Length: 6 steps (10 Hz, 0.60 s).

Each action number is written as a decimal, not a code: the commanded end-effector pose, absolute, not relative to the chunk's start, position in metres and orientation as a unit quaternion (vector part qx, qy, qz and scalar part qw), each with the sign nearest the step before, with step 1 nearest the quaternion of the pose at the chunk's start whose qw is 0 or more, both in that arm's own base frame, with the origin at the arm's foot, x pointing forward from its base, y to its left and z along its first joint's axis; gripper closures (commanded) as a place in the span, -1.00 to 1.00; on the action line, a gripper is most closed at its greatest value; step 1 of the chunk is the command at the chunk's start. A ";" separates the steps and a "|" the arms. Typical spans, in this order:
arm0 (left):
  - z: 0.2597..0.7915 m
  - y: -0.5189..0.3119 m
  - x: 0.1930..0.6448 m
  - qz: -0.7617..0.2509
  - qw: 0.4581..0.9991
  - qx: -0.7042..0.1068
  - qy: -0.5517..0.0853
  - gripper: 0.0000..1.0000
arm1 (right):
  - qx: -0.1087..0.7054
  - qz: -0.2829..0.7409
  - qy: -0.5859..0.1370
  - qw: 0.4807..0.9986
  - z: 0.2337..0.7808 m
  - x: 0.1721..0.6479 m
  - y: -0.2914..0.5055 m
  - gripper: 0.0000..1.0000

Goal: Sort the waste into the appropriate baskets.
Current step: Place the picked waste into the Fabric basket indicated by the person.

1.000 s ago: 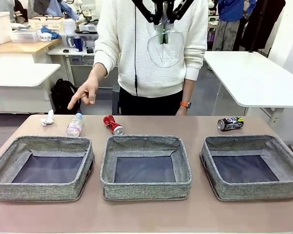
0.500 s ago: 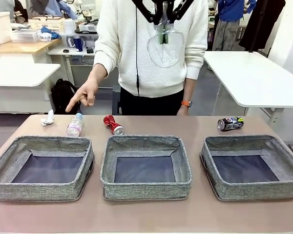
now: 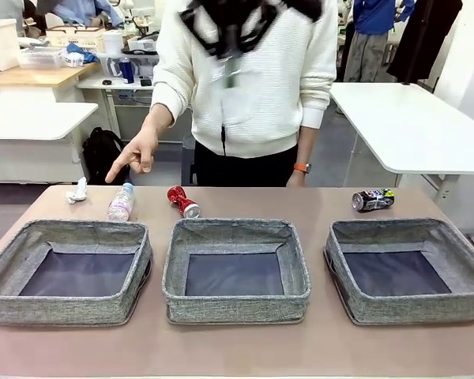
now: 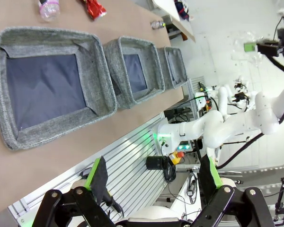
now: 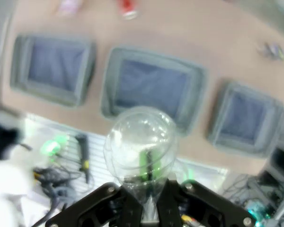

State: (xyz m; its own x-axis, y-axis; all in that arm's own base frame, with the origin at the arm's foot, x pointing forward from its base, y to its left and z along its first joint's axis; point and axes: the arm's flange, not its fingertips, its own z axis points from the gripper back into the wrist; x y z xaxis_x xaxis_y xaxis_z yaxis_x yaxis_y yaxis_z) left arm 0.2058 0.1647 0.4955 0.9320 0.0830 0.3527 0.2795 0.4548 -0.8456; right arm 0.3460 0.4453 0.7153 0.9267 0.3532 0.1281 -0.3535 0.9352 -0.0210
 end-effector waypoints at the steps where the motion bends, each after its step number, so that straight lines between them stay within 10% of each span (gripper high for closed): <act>1: 0.498 0.163 0.206 -0.066 0.829 -0.524 -0.185 -1.00 | 0.065 0.376 -0.055 0.923 0.673 0.355 0.545 0.97; 3: 0.498 0.163 0.206 -0.066 0.829 -0.524 -0.185 -1.00 | 0.102 0.523 -0.040 0.845 0.628 0.324 0.615 0.97; 6: 0.498 0.163 0.206 -0.066 0.829 -0.524 -0.185 -1.00 | 0.091 0.471 -0.040 0.877 0.590 0.298 0.620 0.97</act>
State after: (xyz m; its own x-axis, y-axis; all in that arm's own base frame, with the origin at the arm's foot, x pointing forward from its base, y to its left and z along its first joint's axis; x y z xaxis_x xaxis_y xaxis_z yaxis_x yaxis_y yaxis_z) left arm 0.2060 0.1643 0.4959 0.9320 0.0826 0.3530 0.2797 0.4556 -0.8451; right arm 0.3005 0.6202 0.5892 0.5504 0.8204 0.1553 -0.8347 0.5365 0.1243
